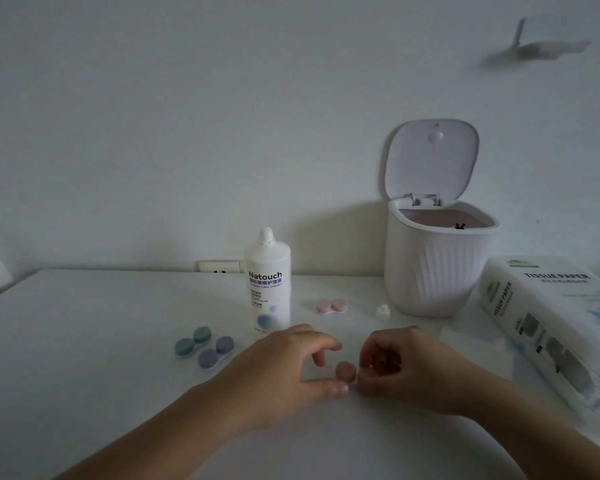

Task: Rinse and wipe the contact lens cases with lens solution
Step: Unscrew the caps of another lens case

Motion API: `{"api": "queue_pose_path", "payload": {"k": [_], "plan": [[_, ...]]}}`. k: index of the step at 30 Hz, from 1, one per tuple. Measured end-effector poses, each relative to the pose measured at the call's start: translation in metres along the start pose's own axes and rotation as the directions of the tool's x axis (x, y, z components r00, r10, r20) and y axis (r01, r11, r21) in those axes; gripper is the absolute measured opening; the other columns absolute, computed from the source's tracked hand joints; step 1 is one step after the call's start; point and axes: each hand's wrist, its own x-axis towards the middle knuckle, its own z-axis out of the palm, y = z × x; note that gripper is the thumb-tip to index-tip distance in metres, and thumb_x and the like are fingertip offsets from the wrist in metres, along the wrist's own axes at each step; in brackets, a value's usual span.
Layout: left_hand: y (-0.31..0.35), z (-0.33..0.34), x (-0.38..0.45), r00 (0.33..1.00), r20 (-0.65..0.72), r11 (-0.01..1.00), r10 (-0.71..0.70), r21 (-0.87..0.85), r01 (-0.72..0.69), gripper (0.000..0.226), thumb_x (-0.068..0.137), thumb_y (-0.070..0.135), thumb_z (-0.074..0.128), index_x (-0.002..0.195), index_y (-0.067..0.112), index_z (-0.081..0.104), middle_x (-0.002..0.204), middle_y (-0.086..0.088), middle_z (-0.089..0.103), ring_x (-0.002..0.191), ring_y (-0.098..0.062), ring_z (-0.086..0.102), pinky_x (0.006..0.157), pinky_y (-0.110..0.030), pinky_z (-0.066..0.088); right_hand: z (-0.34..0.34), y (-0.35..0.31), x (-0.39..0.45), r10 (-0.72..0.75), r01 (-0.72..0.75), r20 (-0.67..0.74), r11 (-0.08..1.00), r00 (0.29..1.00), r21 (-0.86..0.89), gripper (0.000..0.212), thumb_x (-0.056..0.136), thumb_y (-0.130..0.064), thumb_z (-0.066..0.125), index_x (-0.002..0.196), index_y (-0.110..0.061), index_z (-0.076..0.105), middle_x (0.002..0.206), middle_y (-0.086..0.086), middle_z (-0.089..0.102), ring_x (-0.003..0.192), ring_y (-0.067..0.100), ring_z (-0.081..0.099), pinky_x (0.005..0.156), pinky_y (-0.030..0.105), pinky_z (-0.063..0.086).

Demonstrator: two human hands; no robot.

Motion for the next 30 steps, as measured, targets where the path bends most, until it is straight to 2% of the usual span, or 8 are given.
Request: {"api": "queue_pose_path", "payload": {"k": [4, 7, 10, 17, 25, 27, 30], "plan": [[-0.004, 0.013, 0.011, 0.996, 0.063, 0.998, 0.069, -0.009, -0.069, 0.049, 0.078, 0.062, 0.07, 0.12, 0.038, 0.064, 0.102, 0.027, 0.055, 0.088, 0.012, 0.054, 0.074, -0.015, 0.042, 0.006, -0.001, -0.007, -0.007, 0.007, 0.006, 0.999, 1.0, -0.038, 0.028, 0.068, -0.062, 0.067, 0.089, -0.042, 0.065, 0.074, -0.021, 0.065, 0.058, -0.004, 0.055, 0.055, 0.016, 0.044], [-0.01, 0.02, 0.012, 0.996, 0.043, 0.994, 0.081, -0.076, -0.077, 0.035, 0.075, 0.061, 0.07, 0.104, 0.041, 0.069, 0.099, 0.027, 0.055, 0.086, 0.005, 0.056, 0.07, -0.015, 0.04, 0.006, -0.004, -0.007, -0.03, 0.029, -0.004, 0.999, 1.0, -0.035, 0.025, 0.07, -0.055, 0.07, 0.09, -0.039, 0.066, 0.076, -0.021, 0.066, 0.06, -0.004, 0.056, 0.055, 0.012, 0.043], [-0.014, 0.022, 0.012, 0.996, 0.002, 0.992, 0.094, -0.088, -0.093, 0.033, 0.072, 0.062, 0.068, 0.097, 0.04, 0.069, 0.097, 0.024, 0.057, 0.085, 0.001, 0.058, 0.067, -0.015, 0.039, 0.005, -0.01, -0.008, -0.037, 0.037, -0.005, 0.998, 0.999, -0.051, 0.019, 0.075, -0.046, 0.073, 0.09, -0.036, 0.068, 0.08, -0.021, 0.066, 0.063, -0.005, 0.058, 0.058, 0.009, 0.042], [-0.018, 0.02, 0.01, 0.993, -0.006, 0.985, 0.117, -0.126, -0.117, 0.031, 0.068, 0.061, 0.072, 0.089, 0.038, 0.069, 0.093, 0.021, 0.059, 0.081, 0.003, 0.058, 0.065, -0.01, 0.038, 0.007, -0.014, -0.011, -0.031, 0.024, -0.049, 0.992, 0.998, -0.125, 0.028, 0.076, -0.055, 0.071, 0.091, -0.032, 0.068, 0.086, -0.019, 0.064, 0.072, 0.003, 0.06, 0.062, 0.018, 0.044], [-0.017, 0.02, 0.013, 0.992, 0.005, 0.982, 0.126, -0.139, -0.124, 0.034, 0.068, 0.062, 0.072, 0.089, 0.036, 0.071, 0.093, 0.019, 0.061, 0.083, -0.003, 0.06, 0.065, -0.013, 0.038, 0.012, -0.015, -0.01, -0.079, 0.073, -0.025, 0.982, 0.997, -0.177, 0.026, 0.075, -0.053, 0.07, 0.085, -0.03, 0.065, 0.088, -0.023, 0.061, 0.073, -0.003, 0.057, 0.063, 0.009, 0.042], [-0.017, 0.02, 0.014, 0.993, 0.011, 0.983, 0.119, -0.144, -0.116, 0.028, 0.071, 0.056, 0.079, 0.089, 0.035, 0.072, 0.092, 0.019, 0.061, 0.081, -0.003, 0.059, 0.064, -0.013, 0.037, 0.012, -0.015, -0.01, -0.105, 0.1, -0.017, 0.978, 0.994, -0.186, 0.026, 0.076, -0.052, 0.069, 0.086, -0.028, 0.064, 0.091, -0.021, 0.06, 0.075, -0.002, 0.057, 0.064, 0.009, 0.042], [-0.015, 0.018, 0.013, 0.992, 0.032, 0.982, 0.118, -0.152, -0.112, 0.021, 0.074, 0.046, 0.083, 0.088, 0.035, 0.072, 0.092, 0.018, 0.061, 0.077, 0.001, 0.057, 0.063, -0.012, 0.037, 0.012, -0.016, -0.011, -0.132, 0.13, -0.001, 0.977, 0.991, -0.166, 0.025, 0.078, -0.051, 0.069, 0.085, -0.027, 0.064, 0.084, -0.013, 0.061, 0.075, 0.002, 0.056, 0.063, 0.012, 0.042]]}}
